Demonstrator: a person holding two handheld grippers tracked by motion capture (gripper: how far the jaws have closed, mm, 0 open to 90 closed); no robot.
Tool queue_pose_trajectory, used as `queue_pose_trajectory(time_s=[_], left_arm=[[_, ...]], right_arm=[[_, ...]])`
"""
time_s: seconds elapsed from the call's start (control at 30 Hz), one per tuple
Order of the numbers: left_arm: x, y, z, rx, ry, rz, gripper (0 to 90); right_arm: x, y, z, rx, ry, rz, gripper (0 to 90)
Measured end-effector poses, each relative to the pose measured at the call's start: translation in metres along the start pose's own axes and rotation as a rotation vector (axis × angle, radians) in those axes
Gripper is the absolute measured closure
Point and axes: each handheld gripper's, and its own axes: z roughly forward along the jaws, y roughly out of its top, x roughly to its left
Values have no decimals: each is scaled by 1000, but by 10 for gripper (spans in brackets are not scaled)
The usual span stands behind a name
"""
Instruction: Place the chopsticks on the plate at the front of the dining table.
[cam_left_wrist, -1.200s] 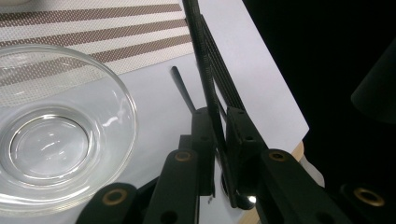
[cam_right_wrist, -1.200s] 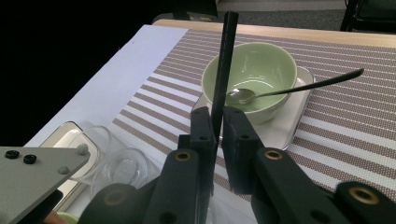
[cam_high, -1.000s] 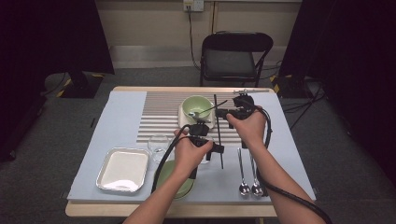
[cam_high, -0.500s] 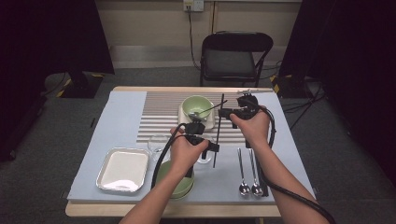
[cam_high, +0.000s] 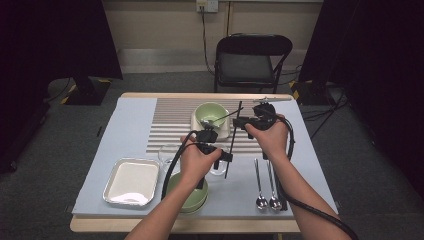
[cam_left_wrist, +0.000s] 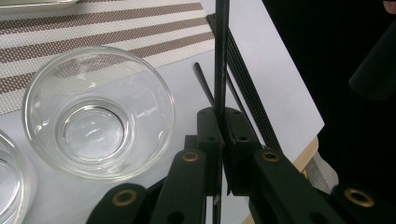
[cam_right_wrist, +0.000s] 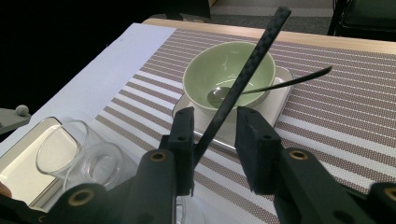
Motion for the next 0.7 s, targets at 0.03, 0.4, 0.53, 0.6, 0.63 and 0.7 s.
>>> queue_pose_trajectory(time_s=[0.03,0.4,0.53,0.6,0.63,0.7], left_arm=[[0,0,0,1,3,0,868],[4,1,-2,9,15,-8,868],[5,1,-2,10,17,-15,867],[6,2,-2,13,17,-19,867],[7,2,-2,13,24,-16,867],[8,2,-3,13,29,-22,867]], right_arm=[[0,0,0,5,2,-8,669],[-6,2,-3,26,24,-18,500],[-10,2,-4,22,19,-23,429],[-11,2,-4,33,8,-39,393],[-12,1,-4,39,5,-44,390],[-13,0,-4,51,3,-40,371]])
